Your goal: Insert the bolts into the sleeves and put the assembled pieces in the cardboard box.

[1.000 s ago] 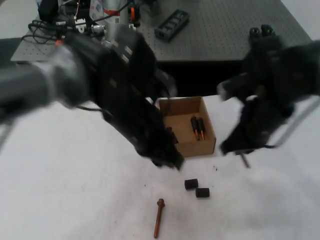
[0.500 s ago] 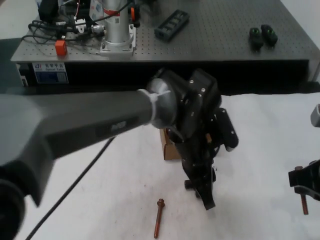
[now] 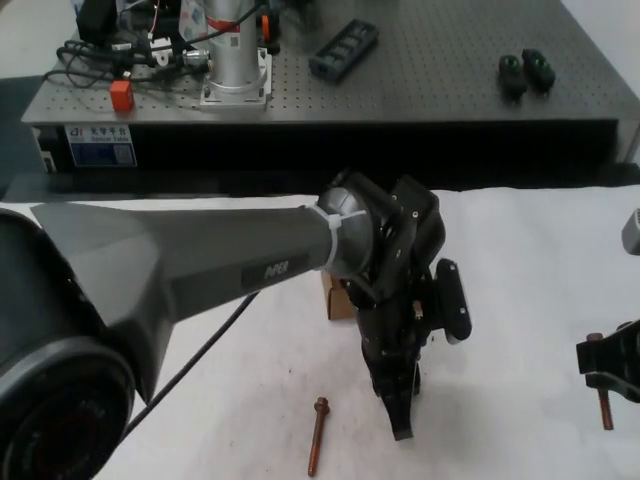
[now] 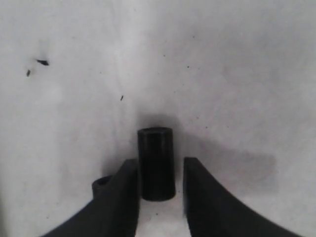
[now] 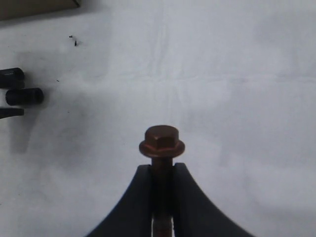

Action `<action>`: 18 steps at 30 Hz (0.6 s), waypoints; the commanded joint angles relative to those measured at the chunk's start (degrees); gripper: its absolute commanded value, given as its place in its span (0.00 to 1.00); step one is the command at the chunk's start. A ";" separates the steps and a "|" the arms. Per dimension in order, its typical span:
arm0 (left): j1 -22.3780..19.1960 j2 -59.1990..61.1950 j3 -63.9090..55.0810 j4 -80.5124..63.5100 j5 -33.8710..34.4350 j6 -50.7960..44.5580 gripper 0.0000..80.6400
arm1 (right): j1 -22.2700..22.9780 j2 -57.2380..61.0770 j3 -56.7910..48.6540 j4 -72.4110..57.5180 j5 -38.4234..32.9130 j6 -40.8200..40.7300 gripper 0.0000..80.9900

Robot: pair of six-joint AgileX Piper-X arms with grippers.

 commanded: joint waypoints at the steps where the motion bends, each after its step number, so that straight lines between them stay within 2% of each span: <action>1: -0.33 0.49 -0.70 -0.03 -0.18 0.68 0.28 | -0.16 -0.48 0.11 -0.62 -1.22 0.24 0.01; 15: -3.42 3.18 -0.70 -0.65 0.04 1.61 0.27 | -0.16 -0.48 0.11 -0.62 -1.83 0.42 0.01; 18: -3.56 3.17 -0.70 0.18 -0.20 1.61 0.15 | -0.16 -0.48 0.11 -0.25 -1.83 0.40 0.01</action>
